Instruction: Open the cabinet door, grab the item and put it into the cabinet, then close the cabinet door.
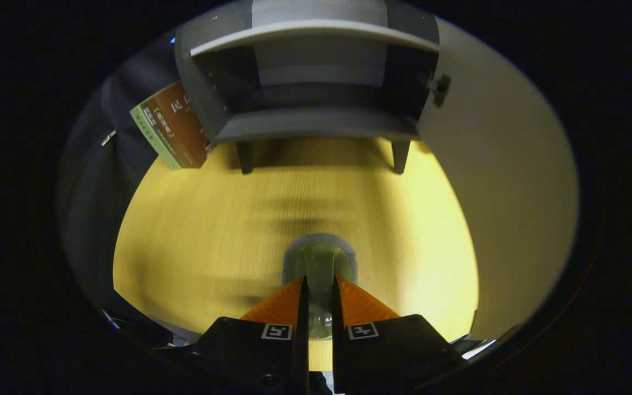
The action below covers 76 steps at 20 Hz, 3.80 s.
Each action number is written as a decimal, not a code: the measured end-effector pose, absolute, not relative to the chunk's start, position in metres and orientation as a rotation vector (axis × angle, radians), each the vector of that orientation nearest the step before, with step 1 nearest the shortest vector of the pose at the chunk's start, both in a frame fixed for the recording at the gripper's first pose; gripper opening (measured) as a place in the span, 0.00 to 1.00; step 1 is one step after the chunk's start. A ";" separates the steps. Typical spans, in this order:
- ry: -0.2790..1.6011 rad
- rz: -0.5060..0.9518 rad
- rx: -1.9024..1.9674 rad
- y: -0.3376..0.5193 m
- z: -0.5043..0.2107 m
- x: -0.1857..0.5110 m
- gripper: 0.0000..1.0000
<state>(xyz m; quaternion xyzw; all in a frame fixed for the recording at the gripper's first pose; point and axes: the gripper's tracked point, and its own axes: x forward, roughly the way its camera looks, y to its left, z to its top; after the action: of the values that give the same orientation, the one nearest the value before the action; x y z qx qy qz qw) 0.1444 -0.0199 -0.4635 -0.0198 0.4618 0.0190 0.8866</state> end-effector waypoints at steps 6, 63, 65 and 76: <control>0.715 0.030 -0.045 -0.025 -0.355 0.206 0.22; 0.065 0.159 -0.022 0.032 -0.130 0.415 1.00; 0.069 0.147 -0.032 0.024 -0.131 0.383 0.99; -0.018 0.097 0.004 -0.005 -0.083 0.188 0.98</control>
<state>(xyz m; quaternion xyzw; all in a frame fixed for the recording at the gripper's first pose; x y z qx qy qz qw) 0.1883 -0.0055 -0.0828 0.0019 -0.0089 0.0486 0.9988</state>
